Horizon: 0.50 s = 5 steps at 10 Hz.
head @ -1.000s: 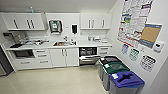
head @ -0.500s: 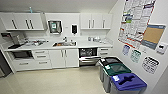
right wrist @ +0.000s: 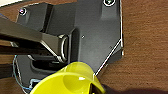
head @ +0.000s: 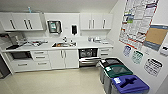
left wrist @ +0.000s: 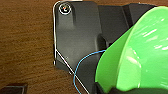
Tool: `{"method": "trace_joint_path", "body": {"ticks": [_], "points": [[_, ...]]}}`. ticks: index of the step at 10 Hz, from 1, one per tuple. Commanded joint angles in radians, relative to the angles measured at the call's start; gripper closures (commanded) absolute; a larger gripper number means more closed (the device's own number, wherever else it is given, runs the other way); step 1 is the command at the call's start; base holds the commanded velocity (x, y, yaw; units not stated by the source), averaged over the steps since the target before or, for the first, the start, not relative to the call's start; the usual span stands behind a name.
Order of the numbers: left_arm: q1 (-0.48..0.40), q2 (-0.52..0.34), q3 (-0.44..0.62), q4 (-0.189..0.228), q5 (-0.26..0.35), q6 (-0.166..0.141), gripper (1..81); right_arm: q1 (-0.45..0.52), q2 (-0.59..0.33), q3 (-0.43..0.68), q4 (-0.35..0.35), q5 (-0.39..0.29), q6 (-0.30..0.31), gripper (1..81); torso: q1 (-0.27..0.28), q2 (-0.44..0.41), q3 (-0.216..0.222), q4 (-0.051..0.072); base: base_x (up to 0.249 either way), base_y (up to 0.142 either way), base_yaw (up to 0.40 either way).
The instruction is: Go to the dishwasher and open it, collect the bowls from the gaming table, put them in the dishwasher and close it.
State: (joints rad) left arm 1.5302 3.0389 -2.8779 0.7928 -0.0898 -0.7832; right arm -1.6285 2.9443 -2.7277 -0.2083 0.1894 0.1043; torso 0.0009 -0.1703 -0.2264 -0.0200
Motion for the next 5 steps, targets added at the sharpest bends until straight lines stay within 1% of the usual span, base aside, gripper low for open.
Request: {"method": "trace_joint_path", "body": {"ticks": [1,5], "points": [[-0.038,-0.003,-0.003,-0.001,0.036,0.001,81.1,0.026,-0.011,-0.007,-0.013,-0.050,-0.005,81.1,0.000,0.000,0.000,0.000,0.097,0.000,0.000],[-0.037,-0.003,-0.003,-0.001,0.036,0.001,81.1,0.025,-0.011,-0.007,-0.013,-0.050,-0.004,81.1,0.000,0.000,0.000,0.000,0.098,0.000,0.000]]}}
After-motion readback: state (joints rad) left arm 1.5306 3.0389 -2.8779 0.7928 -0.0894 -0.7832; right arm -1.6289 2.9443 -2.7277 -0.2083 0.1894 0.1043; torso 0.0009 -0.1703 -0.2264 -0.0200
